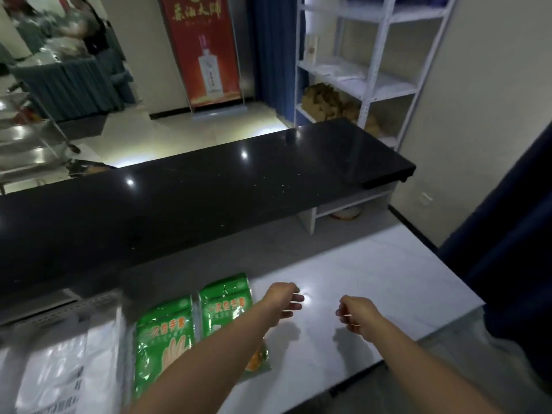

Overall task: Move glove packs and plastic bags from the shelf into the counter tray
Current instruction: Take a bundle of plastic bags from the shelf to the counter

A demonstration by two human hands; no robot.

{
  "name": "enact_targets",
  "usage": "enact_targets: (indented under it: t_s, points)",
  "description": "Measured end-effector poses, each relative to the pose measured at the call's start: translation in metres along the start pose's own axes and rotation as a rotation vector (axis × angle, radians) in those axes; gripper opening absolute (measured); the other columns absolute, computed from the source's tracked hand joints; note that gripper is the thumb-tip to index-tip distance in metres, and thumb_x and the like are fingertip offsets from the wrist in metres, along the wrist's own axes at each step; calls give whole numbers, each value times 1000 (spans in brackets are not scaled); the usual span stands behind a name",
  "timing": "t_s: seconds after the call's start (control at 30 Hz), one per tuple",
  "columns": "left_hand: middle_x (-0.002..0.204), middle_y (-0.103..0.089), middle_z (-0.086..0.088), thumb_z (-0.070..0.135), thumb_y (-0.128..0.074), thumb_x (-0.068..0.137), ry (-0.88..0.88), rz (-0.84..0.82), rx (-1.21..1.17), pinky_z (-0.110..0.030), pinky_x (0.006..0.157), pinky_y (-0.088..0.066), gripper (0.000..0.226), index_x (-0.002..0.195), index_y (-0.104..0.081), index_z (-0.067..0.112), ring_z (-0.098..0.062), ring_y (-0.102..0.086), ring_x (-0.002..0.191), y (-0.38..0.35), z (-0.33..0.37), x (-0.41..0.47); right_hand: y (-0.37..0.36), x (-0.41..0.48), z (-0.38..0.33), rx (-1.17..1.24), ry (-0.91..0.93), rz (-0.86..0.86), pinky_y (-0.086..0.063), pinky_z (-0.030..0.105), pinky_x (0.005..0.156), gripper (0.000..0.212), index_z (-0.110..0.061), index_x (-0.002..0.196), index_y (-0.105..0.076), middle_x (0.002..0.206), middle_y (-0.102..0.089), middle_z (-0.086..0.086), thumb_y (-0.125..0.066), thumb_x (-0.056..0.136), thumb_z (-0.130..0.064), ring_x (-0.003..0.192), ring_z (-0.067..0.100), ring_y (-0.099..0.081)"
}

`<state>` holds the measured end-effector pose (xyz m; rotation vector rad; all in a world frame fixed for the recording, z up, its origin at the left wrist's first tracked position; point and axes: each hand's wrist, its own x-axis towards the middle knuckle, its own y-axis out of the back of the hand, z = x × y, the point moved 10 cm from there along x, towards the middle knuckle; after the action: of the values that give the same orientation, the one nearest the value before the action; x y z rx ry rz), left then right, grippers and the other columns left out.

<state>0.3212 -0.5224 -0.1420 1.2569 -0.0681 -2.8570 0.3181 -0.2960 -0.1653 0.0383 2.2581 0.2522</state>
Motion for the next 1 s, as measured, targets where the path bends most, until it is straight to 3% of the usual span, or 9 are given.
enact_targets:
  t_s: [0.1, 0.3, 0.5, 0.6, 0.77, 1.0]
  points:
    - [98, -77, -8, 18, -52, 96, -18, -5, 38, -29, 72, -52, 24, 115, -61, 7, -19, -72, 77, -61, 11, 7, 59, 10, 9, 58, 3, -5, -40, 24, 55, 12, -6, 95, -63, 76, -70, 13, -53, 93, -12, 60, 22, -57]
    - [94, -74, -18, 11, -54, 98, -54, -19, 51, -32, 74, -56, 19, 113, -60, 0, -23, -71, 72, -209, 34, 23, 202, 35, 23, 142, 0, 20, -40, 27, 53, 16, 2, 105, -60, 78, -69, 21, -49, 96, -5, 56, 21, -55]
    - [94, -74, -20, 9, -52, 99, -81, -93, 129, -38, 80, -62, 20, 113, -60, -3, -27, -74, 79, -359, 64, 36, 357, 44, 36, 254, 22, 141, -45, 28, 55, 22, -1, 94, -61, 79, -67, 16, -39, 99, -2, 63, 21, -57]
    - [92, -75, -19, 11, -52, 99, -85, -131, 160, -35, 74, -62, 22, 115, -59, -4, -27, -74, 80, -421, 79, 42, 415, 54, 42, 317, 12, 176, -45, 28, 55, 25, -2, 92, -60, 77, -65, 15, -36, 99, -2, 64, 21, -58]
    - [98, -74, -18, 10, -48, 99, -47, -191, 183, -38, 81, -60, 21, 111, -60, -3, -29, -72, 87, -501, 97, 53, 483, 73, 41, 399, 8, 220, -49, 30, 59, 14, -2, 100, -61, 81, -67, 14, -48, 99, -8, 68, 22, -62]
    - [100, -74, -16, 12, -47, 101, -35, -254, 242, -40, 86, -60, 23, 114, -60, -1, -30, -72, 95, -563, 129, 108, 534, 123, 21, 387, -25, 250, -49, 28, 59, 24, 3, 113, -62, 84, -69, 14, -47, 98, -8, 69, 20, -63]
